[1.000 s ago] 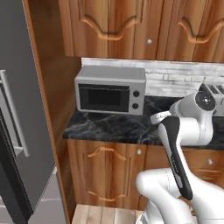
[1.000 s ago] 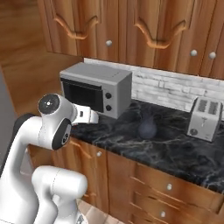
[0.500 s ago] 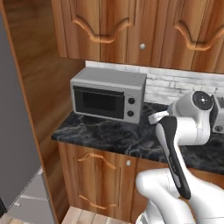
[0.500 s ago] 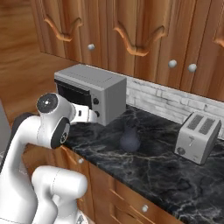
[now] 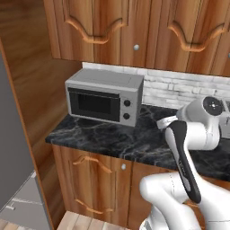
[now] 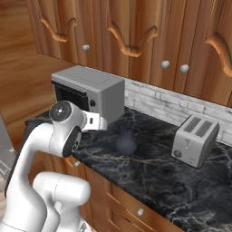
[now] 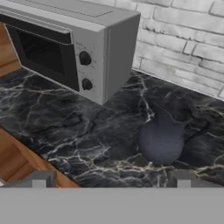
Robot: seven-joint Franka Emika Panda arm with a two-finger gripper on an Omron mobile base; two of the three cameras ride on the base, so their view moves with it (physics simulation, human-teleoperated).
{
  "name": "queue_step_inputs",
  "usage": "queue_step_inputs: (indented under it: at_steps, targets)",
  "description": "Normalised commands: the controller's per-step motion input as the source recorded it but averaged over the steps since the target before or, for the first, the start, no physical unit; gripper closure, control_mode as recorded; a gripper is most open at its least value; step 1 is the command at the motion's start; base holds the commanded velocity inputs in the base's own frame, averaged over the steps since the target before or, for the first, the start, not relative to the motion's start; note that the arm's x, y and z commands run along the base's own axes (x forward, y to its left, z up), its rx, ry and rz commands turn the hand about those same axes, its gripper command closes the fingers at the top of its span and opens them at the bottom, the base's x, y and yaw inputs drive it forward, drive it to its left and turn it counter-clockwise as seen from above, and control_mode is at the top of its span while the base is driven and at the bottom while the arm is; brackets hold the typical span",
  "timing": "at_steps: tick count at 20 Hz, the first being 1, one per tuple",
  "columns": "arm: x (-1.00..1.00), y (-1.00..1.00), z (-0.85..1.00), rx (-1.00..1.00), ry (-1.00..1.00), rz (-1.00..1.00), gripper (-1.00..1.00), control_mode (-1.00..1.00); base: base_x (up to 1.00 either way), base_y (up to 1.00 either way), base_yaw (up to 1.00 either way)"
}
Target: Move the onion and chicken drumstick from the second highest shelf to the top shelf to make space. Then, place the pitcher from the counter on the cleared second highest shelf.
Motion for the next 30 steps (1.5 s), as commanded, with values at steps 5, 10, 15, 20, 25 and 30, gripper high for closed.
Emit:
queue_step_inputs:
  at_steps: [5,10,15,20,25,30]
  targets:
    - [0.23,-0.26,-0.20,0.00,0.00,0.09,-1.00,-1.00,0.00,0.00,0.00]
    - [0.01,-0.36,-0.07,0.00,0.05,0.21,-1.00,-1.00,0.00,0.00,0.00]
    - [0.02,-0.58,-0.07,0.00,0.02,0.34,-1.00,-1.00,0.00,0.00,0.00]
    - [0.04,-0.47,-0.04,-0.01,0.00,0.32,-1.00,-1.00,0.00,0.00,0.00]
    - [0.05,-0.41,-0.13,-0.01,-0.06,0.17,-1.00,-1.00,0.00,0.00,0.00]
    - [0.12,-0.42,-0.26,0.01,-0.10,0.01,-1.00,-1.00,0.00,0.00,0.00]
